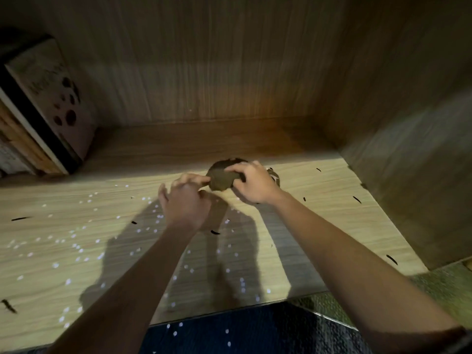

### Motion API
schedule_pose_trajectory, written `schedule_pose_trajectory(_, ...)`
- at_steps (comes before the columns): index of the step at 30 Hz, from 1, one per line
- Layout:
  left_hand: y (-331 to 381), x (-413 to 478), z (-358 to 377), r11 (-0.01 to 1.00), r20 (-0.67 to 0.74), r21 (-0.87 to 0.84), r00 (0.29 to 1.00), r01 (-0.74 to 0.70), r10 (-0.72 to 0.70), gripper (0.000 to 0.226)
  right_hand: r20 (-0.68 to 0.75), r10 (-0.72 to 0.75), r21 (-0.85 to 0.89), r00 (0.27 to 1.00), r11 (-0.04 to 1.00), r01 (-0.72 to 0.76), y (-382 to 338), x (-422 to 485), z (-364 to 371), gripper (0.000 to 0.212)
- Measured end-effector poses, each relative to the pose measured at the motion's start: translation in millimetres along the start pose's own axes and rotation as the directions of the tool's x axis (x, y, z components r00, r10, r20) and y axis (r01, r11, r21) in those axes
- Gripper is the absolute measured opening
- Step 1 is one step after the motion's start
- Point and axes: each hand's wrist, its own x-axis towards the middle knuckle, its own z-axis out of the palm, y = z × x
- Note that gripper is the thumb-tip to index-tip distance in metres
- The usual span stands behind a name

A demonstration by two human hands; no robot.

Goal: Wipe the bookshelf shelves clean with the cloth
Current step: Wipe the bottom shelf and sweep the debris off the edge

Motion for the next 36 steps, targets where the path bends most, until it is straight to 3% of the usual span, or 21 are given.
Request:
schedule_pose_trajectory(9,-23.4,-30.3,-16.1,1.0,0.05,0.024,0.999,-0.007,0.006,0.032,0.097,-0.206,0.188,0.974,0.964,0.186,-35.3,-102.6,8.1,0.033)
schedule_pose_trajectory(12,-23.5,-50.0,-22.1,0.998,0.117,0.057,0.993,-0.023,0.016,0.033,0.172,-0.155,0.37,0.973,0.925,0.082,-54.6,-132.7,-9.1,0.03)
schedule_pose_trajectory(14,-24.3,-63.4,-25.2,0.996,0.167,0.08,0.986,-0.037,0.023,0.035,0.111,-0.072,0.468,0.991,0.883,0.012,-57.6,-134.2,-18.0,0.033)
schedule_pose_trajectory(17,-27.2,-84.7,-30.2,0.998,0.2,0.061,0.98,-0.011,-0.002,0.044,-0.061,0.081,0.322,0.995,0.945,-0.057,-42.6,-113.2,-17.0,0.036)
schedule_pose_trajectory(22,-30.3,-115.9,-37.1,0.999,0.185,0.046,0.982,0.022,-0.03,0.042,0.026,-0.018,0.057,1.0,0.998,0.016,-35.6,-129.0,12.7,0.039)
schedule_pose_trajectory(27,-32.5,-143.2,-41.3,1.0,0.177,0.029,0.984,-0.001,-0.004,0.036,0.109,-0.186,0.19,0.976,0.968,0.164,-59.0,-190.4,18.9,0.035)
schedule_pose_trajectory(29,-33.9,-152.2,-43.4,0.999,0.177,0.046,0.984,-0.024,0.015,0.037,0.136,-0.107,0.324,0.985,0.944,0.058,-66.5,-201.3,8.8,0.034)
schedule_pose_trajectory(31,-34.4,-159.3,-44.6,0.997,0.196,0.061,0.98,-0.054,0.041,0.04,0.048,0.023,0.394,0.999,0.918,-0.04,-66.5,-198.6,-0.5,0.036)
schedule_pose_trajectory(33,-32.7,-166.3,-46.2,0.995,0.211,0.073,0.976,-0.067,0.05,0.043,-0.069,0.101,0.309,0.993,0.948,-0.075,-65.1,-198.1,-3.6,0.038)
schedule_pose_trajectory(36,-29.9,-177.0,-46.8,0.994,0.214,0.089,0.975,-0.07,0.05,0.04,-0.021,0.05,0.176,0.999,0.983,-0.045,-66.2,-215.4,5.1,0.038)
